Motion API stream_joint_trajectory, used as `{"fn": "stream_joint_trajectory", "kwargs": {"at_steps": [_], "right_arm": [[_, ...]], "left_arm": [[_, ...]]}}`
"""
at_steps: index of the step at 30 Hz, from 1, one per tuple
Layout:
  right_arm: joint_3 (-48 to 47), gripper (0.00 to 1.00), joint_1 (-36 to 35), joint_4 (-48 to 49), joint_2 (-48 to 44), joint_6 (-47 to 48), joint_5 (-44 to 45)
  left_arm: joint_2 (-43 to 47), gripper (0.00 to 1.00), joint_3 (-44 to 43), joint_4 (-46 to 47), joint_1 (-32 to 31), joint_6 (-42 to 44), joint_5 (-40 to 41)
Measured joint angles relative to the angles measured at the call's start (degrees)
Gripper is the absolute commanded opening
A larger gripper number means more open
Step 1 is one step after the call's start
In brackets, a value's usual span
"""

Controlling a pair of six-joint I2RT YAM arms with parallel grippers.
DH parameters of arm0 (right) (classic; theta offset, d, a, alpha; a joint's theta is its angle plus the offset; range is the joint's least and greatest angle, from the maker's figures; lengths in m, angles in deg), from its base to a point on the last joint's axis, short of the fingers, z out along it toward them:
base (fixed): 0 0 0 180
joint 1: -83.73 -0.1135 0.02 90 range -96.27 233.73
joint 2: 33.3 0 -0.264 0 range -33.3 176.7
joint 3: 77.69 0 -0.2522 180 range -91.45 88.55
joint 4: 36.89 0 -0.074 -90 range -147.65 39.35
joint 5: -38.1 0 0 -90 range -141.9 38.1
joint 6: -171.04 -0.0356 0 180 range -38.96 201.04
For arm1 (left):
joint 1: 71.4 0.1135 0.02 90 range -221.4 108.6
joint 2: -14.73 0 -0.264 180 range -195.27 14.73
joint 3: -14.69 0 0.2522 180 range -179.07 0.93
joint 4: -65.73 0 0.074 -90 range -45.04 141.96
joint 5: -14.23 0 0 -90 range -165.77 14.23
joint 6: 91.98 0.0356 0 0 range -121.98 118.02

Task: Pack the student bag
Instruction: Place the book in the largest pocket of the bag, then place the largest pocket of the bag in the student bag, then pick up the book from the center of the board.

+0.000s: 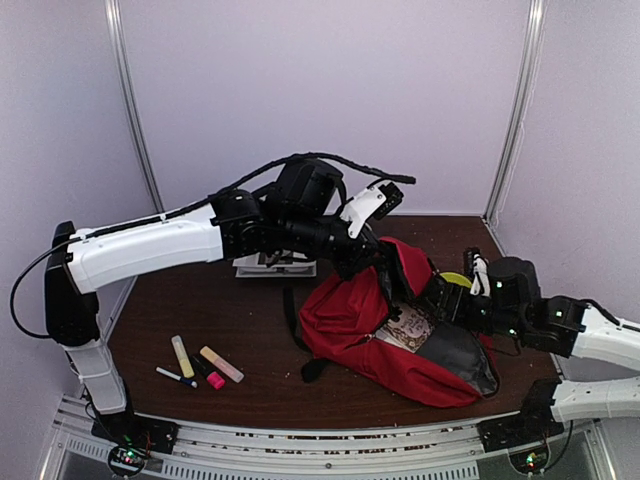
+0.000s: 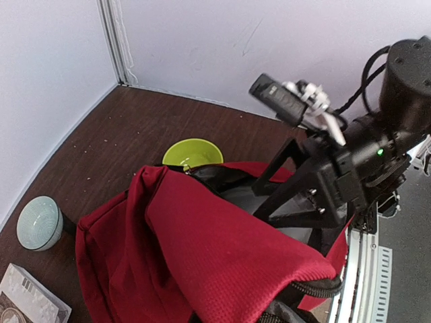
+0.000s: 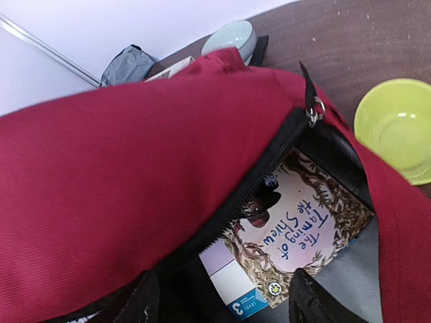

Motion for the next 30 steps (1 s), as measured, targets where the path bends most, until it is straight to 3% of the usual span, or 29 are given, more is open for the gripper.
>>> {"fn": "stream_joint_trajectory", "kwargs": {"at_steps": [5, 6, 8, 9, 12, 14, 19, 21, 25, 27, 30], "right_arm": [[-5.5, 0.67, 0.0, -10.9, -5.0, 5.8, 1.6], [-5.7, 0.67, 0.0, -12.3, -5.4, 6.5, 1.7], [-6.5, 0.67, 0.0, -14.7, -5.8, 8.2, 1.7], [-7.3, 0.68, 0.0, -15.8, -5.6, 9.2, 1.7], [-11.8, 0.7, 0.0, -18.6, -4.7, 13.0, 1.9], [-17.5, 0.7, 0.2, -19.4, -3.7, 16.3, 2.8], [-29.9, 0.72, 1.5, -15.2, 1.2, 22.8, 4.6], [-32.9, 0.68, 2.4, -11.7, 4.5, 24.0, 3.5], [-38.8, 0.63, 2.9, -5.1, 16.9, 24.3, 0.4], [-41.8, 0.63, 2.9, -2.6, 24.5, 24.0, -0.8], [-45.7, 0.62, 2.9, 0.2, 36.0, 23.0, -2.8]], "left_arm": [[0.0, 0.0, 0.3, 0.6, 0.1, -0.5, 0.4], [0.0, 0.05, 0.4, 0.6, 0.1, -0.5, 0.4], [0.0, 0.4, 0.4, 0.5, 0.1, -0.5, 0.1], [0.0, 0.53, 0.5, 0.3, 0.1, -0.4, -0.5], [0.0, 0.78, 0.4, -0.8, 0.1, -0.1, -3.0], [0.2, 0.87, 0.5, -2.7, 0.1, 0.8, -4.8], [7.1, 0.89, 7.7, -5.4, 1.7, 1.4, -8.1], [12.4, 0.8, 11.9, -5.1, 4.8, 0.3, -9.3], [23.1, 0.58, 20.8, -1.0, 18.4, -4.6, -9.8], [25.1, 0.59, 24.2, 1.3, 26.4, -7.9, -9.2], [23.8, 0.7, 28.8, 4.6, 35.6, -12.5, -7.8]]}}
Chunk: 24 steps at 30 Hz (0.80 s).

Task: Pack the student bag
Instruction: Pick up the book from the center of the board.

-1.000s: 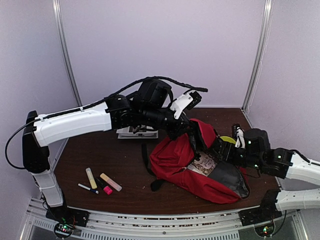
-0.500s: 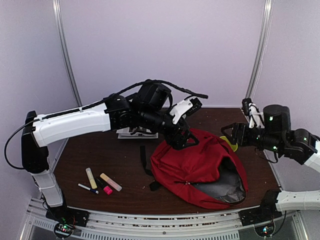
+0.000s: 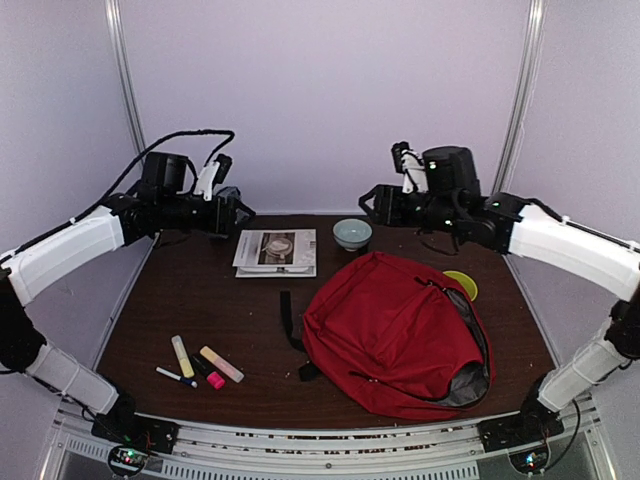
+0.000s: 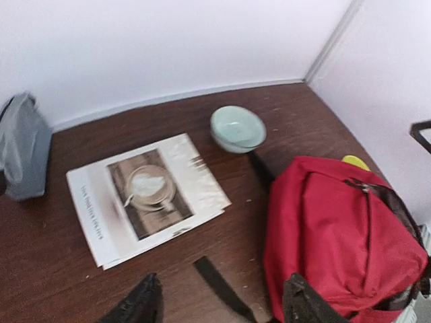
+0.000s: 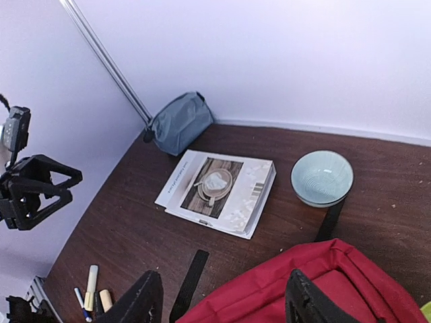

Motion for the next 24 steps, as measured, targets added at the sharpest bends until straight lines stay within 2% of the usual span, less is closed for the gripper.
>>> {"fn": "stream_joint_trajectory", "kwargs": {"at_steps": [5, 13, 19, 24], "right_arm": [[-9.0, 0.59, 0.1, 2.2, 17.7, -3.0, -3.2], [-29.3, 0.58, 0.3, 0.8, 44.0, -8.5, -8.5], [-36.9, 0.59, 0.8, -2.9, 54.2, -12.0, -9.0], [-40.8, 0.59, 1.6, -4.4, 57.8, -14.2, -9.5]], "left_arm": [[-9.0, 0.82, 5.6, 3.1, 9.1, -6.9, 0.5], [-26.9, 0.82, 0.4, 5.7, 14.4, -10.5, -2.3], [-34.9, 0.78, -4.3, 7.6, 16.1, -12.1, -6.0], [-37.7, 0.68, -6.0, 9.6, 16.1, -13.1, -9.0]]}}
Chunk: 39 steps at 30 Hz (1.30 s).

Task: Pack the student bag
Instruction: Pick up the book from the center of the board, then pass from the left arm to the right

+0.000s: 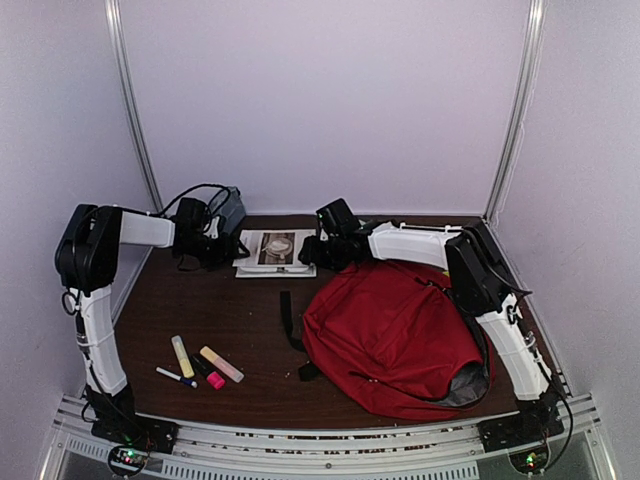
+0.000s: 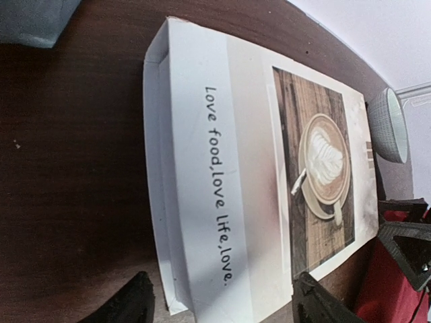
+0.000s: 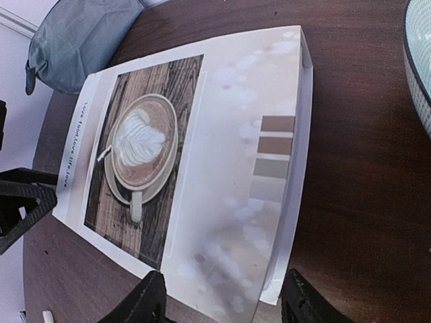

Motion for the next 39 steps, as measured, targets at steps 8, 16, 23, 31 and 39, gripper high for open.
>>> {"fn": "stream_joint_trajectory", "kwargs": {"at_steps": [8, 16, 23, 31, 39], "right_arm": [[-5.0, 0.44, 1.2, 1.7, 3.5, -5.0, -4.6], [-7.0, 0.28, 3.7, 4.5, 6.2, -10.1, -8.6], [-6.1, 0.31, 4.1, 5.5, 5.9, -10.8, -12.0], [3.3, 0.62, 3.0, 7.9, -3.6, -4.5, -18.7], [25.5, 1.0, 4.5, 21.9, -26.2, 2.6, -25.7]], "left_arm": [[-2.5, 0.4, -0.7, 4.6, 0.6, -2.5, -4.7], [-2.4, 0.09, 0.0, 9.9, 1.7, -4.4, -6.2], [1.4, 0.0, 7.6, 18.3, 2.0, -8.1, -7.6], [21.1, 0.0, 19.5, 19.8, 0.1, -6.0, -5.8], [42.5, 0.0, 24.8, 17.0, -8.1, -2.3, 0.8]]}}
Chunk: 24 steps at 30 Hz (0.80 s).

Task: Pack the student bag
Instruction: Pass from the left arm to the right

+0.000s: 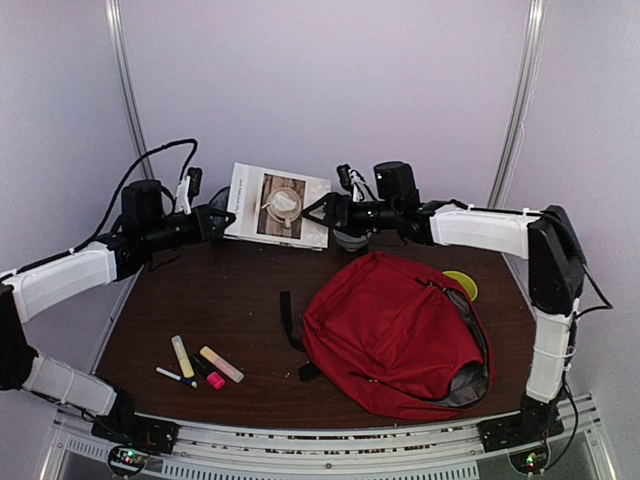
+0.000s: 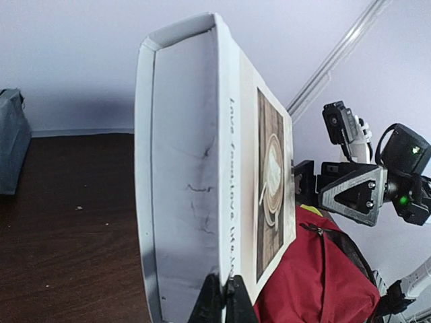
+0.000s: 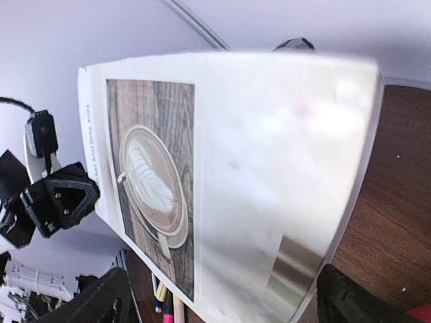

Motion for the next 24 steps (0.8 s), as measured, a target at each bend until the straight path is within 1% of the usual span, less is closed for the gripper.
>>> {"fn": "stream_joint_trajectory", "kwargs": {"at_steps": [4, 8, 11, 14, 18, 24], "right_arm": [[11.6, 1.0, 1.2, 5.4, -12.2, 5.8, -2.9], [19.8, 1.0, 2.4, 9.6, -22.4, 10.2, -6.5], [25.1, 1.0, 2.6, 13.3, -29.5, 11.6, -9.9], [29.2, 1.0, 2.9, 18.2, -35.3, 11.1, -13.6], [31.6, 1.0, 3.0, 23.3, -39.4, 9.0, -16.5], [34.9, 0.99, 3.7, 28.4, -40.3, 4.7, -16.4]], "left_arm": [[7.7, 0.0, 0.7, -3.0, -4.3, 0.9, 2.0], [16.5, 0.0, 0.7, -4.1, -8.2, 2.8, 4.0], [20.2, 0.0, 0.5, -3.6, -10.2, 3.7, 3.8], [21.5, 0.0, 0.5, -2.5, -12.3, 4.2, 2.5], [21.1, 0.0, 0.5, -0.9, -15.8, 4.6, 1.2], [19.3, 0.0, 0.5, 3.6, -19.7, 4.9, 0.5]]}}
